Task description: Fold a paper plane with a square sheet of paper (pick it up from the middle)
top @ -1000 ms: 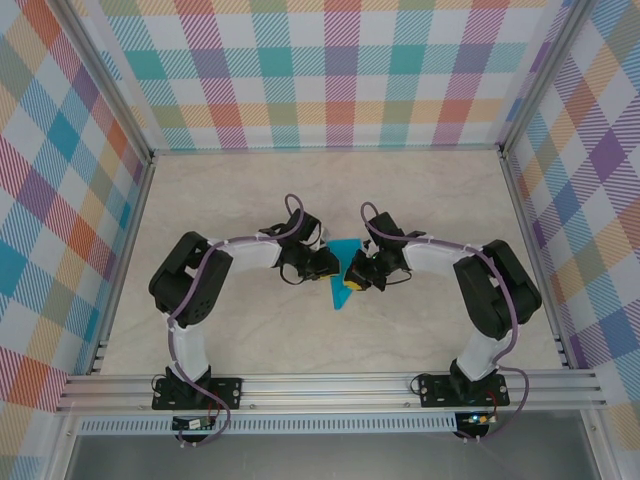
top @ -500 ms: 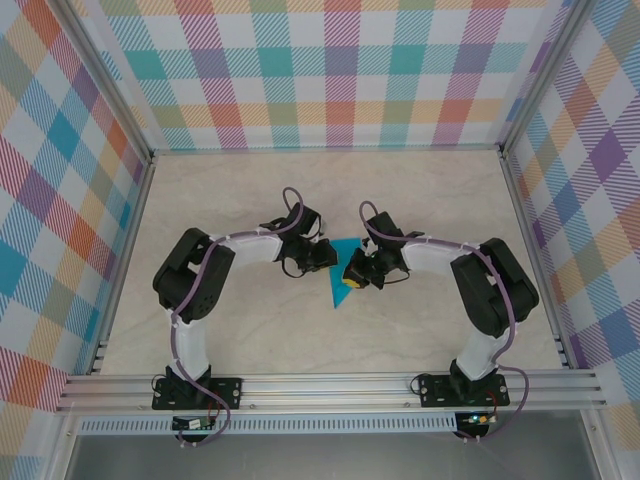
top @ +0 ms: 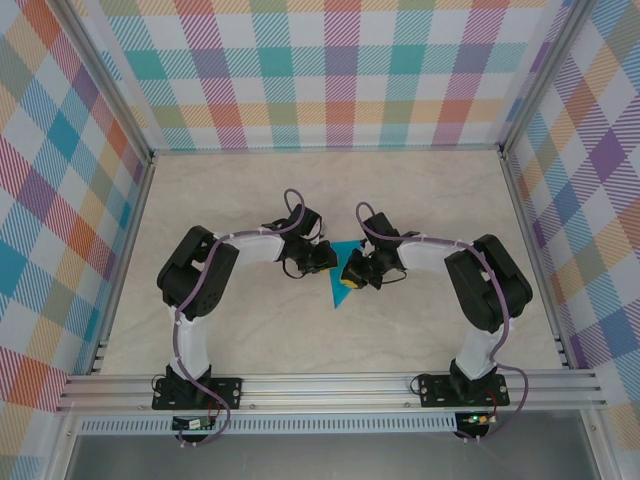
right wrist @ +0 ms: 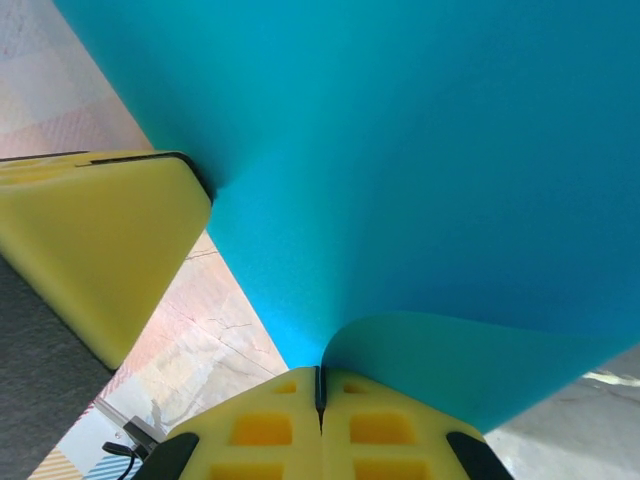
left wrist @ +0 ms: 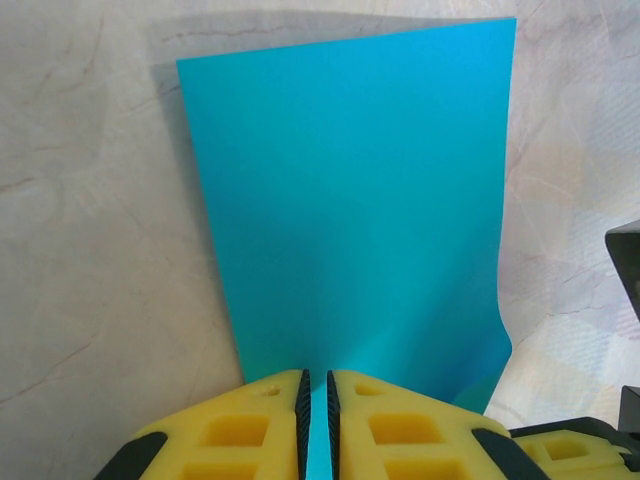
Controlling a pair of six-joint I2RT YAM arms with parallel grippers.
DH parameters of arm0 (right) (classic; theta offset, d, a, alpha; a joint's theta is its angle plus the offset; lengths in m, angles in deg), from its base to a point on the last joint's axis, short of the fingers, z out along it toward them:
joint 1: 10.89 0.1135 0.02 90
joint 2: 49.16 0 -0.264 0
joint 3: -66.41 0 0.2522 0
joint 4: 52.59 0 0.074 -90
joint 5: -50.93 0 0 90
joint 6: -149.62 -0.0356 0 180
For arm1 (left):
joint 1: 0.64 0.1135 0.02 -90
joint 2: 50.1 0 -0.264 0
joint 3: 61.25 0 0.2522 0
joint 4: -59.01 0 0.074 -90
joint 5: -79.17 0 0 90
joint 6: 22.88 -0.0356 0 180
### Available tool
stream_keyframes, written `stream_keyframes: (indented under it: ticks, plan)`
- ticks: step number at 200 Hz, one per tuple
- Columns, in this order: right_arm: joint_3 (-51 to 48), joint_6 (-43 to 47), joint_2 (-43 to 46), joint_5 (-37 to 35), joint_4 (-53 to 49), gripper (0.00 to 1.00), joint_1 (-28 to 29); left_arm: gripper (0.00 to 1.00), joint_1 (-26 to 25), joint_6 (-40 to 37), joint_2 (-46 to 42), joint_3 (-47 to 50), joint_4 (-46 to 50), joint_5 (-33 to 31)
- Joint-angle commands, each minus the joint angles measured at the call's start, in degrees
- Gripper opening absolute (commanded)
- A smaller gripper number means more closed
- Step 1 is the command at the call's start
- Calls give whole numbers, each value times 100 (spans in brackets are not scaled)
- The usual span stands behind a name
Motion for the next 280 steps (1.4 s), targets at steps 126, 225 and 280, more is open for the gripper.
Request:
stream_keyframes:
  ticks: [126,225,280]
  plan:
    - [226,117,-250,-1,130,2,79,15,44,-123,96,-1,162,23]
    - [423,477,-416,86,-189,2,99,15,45,-123,85,18,162,41]
    - [422,706,-346,38,-385,2,112,15,38,-115,88,26,145,50]
